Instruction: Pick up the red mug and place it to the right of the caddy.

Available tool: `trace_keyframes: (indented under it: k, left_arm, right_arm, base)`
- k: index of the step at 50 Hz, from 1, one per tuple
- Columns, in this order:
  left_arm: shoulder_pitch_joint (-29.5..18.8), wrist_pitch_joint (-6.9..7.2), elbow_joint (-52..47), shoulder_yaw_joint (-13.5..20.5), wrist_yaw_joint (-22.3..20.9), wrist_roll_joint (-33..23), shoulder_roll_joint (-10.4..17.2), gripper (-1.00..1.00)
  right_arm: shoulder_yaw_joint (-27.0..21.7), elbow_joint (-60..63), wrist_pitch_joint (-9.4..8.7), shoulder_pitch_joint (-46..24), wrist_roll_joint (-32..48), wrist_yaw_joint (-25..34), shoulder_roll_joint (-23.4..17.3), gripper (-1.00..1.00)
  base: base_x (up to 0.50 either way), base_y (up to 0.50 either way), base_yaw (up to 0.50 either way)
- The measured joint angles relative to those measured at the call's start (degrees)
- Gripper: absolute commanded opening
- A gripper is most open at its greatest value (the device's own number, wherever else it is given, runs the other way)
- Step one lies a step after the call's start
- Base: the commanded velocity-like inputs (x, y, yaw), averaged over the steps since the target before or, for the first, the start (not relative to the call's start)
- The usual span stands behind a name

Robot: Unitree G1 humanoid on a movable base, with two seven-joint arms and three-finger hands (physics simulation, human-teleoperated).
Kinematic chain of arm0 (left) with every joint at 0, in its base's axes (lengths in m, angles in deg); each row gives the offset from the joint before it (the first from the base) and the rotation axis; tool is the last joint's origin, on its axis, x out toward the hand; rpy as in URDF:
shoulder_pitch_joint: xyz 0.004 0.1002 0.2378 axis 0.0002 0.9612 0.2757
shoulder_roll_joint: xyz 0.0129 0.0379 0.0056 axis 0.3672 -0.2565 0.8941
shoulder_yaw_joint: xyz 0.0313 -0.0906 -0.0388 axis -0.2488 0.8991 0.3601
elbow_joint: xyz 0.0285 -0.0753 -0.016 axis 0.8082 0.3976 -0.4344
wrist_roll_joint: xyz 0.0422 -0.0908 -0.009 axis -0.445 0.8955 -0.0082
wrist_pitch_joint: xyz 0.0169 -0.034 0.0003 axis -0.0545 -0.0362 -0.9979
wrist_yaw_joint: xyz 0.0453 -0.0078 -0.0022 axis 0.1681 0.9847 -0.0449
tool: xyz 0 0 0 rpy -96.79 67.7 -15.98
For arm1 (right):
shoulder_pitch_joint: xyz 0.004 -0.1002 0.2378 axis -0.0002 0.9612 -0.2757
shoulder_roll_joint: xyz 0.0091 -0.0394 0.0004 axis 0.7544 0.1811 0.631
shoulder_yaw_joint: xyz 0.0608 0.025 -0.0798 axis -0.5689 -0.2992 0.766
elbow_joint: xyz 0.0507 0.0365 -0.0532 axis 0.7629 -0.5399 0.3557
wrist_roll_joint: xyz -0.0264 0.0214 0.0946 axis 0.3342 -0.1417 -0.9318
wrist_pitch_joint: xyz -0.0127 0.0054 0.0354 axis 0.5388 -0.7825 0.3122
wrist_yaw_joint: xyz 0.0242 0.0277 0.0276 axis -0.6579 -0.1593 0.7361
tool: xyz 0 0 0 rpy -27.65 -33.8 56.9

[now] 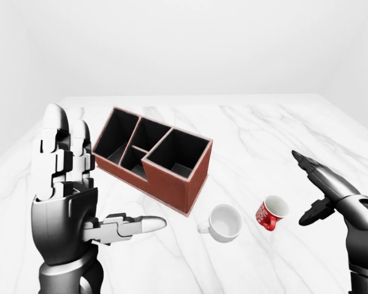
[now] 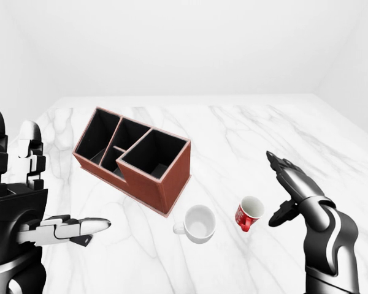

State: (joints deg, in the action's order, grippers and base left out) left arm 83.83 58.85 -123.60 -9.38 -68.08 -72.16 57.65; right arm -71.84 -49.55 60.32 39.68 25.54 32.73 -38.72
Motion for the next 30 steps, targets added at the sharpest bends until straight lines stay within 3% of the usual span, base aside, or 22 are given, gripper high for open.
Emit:
trace_keyframes:
  k: [11,30]
  left_arm:
    - [-0.04,0.00,0.12,-0.10,0.01,-0.08,0.02,1.00]
    - [-0.22,0.00,0.69,0.07,-0.01,-0.06,0.02,1.00]
  right_arm:
    - [1.21,-1.24,0.61,0.42,2.35,0.00,0.34,1.00]
    - [4.88,-4.52,-0.19,-2.84,6.47,0.00,-0.31,1.00]
  base:
    - [0.00,0.00,0.00]
    - [0.00,0.00,0.00]
